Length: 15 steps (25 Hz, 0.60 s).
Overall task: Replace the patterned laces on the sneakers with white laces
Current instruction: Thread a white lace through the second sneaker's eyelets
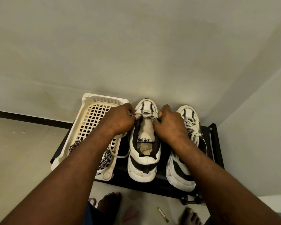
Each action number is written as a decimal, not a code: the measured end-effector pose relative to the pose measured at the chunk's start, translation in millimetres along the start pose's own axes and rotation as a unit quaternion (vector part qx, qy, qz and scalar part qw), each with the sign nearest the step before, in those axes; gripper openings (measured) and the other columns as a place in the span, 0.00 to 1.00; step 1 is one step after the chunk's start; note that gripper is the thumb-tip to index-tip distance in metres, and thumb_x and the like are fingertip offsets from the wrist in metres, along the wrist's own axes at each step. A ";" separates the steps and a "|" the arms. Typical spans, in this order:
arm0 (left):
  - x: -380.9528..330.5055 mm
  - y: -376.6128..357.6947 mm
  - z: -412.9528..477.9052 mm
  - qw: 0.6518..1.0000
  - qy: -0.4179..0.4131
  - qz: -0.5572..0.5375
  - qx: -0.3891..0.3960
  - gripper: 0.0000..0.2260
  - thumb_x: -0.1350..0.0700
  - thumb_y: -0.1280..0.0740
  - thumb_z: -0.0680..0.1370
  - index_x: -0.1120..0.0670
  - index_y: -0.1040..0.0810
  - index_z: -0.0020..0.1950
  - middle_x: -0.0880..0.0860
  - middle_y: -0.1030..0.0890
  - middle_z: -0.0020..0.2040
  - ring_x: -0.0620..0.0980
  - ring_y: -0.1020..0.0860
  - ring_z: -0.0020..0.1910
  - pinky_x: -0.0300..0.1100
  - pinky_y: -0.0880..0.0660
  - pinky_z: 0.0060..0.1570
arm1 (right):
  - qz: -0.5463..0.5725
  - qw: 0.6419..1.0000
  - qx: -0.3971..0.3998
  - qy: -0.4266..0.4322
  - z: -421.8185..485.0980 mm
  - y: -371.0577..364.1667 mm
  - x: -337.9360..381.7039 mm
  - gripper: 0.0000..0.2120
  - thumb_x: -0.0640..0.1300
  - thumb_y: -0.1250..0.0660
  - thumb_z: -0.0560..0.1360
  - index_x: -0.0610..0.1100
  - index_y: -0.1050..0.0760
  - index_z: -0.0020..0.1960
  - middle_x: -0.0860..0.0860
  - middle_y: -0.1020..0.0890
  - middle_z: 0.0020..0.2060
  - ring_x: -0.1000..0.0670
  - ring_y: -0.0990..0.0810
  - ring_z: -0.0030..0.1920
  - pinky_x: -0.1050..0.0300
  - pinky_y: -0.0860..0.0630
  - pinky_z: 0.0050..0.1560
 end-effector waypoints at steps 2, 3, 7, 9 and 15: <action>-1.6 -6.3 2.5 0.999 -0.025 0.033 -0.011 0.04 0.48 0.31 0.80 0.46 0.21 0.47 0.49 0.16 0.49 0.53 0.20 0.50 0.45 0.27 0.47 | 0.008 1.000 0.003 0.002 0.0 -0.7 -0.3 0.11 0.48 0.32 0.79 0.45 0.29 0.57 0.46 0.19 0.43 0.45 0.21 0.41 0.56 0.31 0.35; -4.6 -6.0 3.3 0.998 -0.041 0.041 -0.023 0.05 0.48 0.31 0.80 0.46 0.21 0.46 0.50 0.16 0.48 0.53 0.20 0.50 0.45 0.26 0.48 | 0.011 1.000 0.005 0.000 0.1 -0.8 -0.6 0.10 0.48 0.33 0.79 0.45 0.29 0.56 0.46 0.19 0.42 0.44 0.21 0.42 0.55 0.29 0.36; -8.5 0.5 11.2 0.997 -0.024 0.061 -0.050 0.08 0.52 0.31 0.81 0.54 0.16 0.49 0.53 0.15 0.50 0.55 0.19 0.51 0.45 0.26 0.48 | 0.022 1.000 0.016 -0.006 0.9 -1.5 -1.0 0.10 0.46 0.34 0.78 0.44 0.29 0.56 0.45 0.20 0.43 0.43 0.20 0.44 0.53 0.26 0.40; -9.9 -0.6 9.7 0.999 0.011 0.049 0.006 0.09 0.55 0.31 0.81 0.59 0.14 0.53 0.57 0.15 0.54 0.56 0.18 0.53 0.44 0.26 0.49 | 0.027 0.999 0.020 -0.013 0.7 -1.6 -1.0 0.10 0.46 0.34 0.78 0.44 0.29 0.56 0.45 0.20 0.44 0.42 0.20 0.44 0.52 0.25 0.41; -6.5 1.5 4.4 0.998 0.059 0.027 0.028 0.10 0.58 0.31 0.79 0.61 0.15 0.56 0.57 0.18 0.49 0.59 0.18 0.53 0.42 0.28 0.40 | 0.041 0.999 0.024 -0.025 0.3 -1.7 -1.3 0.09 0.46 0.34 0.78 0.44 0.28 0.55 0.45 0.19 0.44 0.42 0.21 0.45 0.53 0.28 0.41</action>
Point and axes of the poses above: each hand's wrist, its own z-axis towards the middle knuckle, its own y-axis out of the back of the hand, x = y × z, the point moved 5 cm from there along z, towards the middle knuckle
